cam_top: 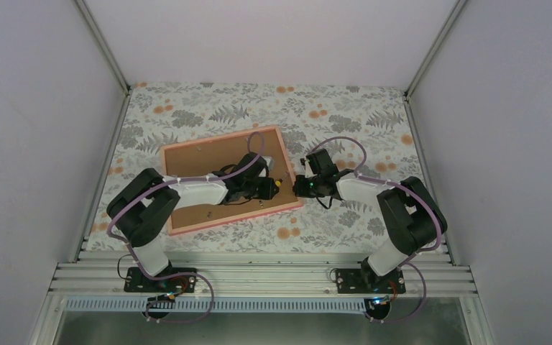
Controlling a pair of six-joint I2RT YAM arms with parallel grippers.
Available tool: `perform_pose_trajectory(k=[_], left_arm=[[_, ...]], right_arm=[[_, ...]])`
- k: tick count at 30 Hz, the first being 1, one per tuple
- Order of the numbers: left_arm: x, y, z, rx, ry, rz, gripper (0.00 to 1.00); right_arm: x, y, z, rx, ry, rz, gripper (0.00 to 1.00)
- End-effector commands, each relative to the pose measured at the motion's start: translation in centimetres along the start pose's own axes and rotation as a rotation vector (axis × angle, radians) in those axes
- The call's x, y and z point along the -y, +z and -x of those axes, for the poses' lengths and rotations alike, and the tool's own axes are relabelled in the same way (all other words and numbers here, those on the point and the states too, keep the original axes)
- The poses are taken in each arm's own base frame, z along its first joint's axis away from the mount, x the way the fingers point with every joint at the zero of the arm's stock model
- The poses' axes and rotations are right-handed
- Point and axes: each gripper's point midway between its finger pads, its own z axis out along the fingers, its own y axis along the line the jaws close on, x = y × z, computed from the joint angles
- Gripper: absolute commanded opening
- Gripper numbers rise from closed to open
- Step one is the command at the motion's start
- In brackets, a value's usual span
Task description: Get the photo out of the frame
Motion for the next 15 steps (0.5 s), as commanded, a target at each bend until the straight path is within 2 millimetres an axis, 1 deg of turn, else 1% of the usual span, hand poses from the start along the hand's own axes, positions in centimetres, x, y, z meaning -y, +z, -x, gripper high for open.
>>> perform_pose_trajectory(k=[1, 7, 11, 15], left_arm=[[-0.8, 0.3, 1.0, 0.045, -0.04, 0.054, 0.02], [-2.0, 0.0, 0.9, 0.064, -0.083, 0.09, 0.02], [-1.4, 0.0, 0.9, 0.057, -0.077, 0.061, 0.02], [-1.0, -0.5, 0.7, 0.053, -0.068, 0.043, 0.02]], right_arm=[[-0.2, 0.0, -0.6, -0.003, 0.033, 0.012, 0.04], [0.0, -0.1, -0.8, 0.0, 0.037, 0.008, 0.04], [0.0, -0.2, -0.7, 0.005, 0.038, 0.006, 0.04], [0.2, -0.3, -0.5, 0.015, 0.039, -0.005, 0.04]])
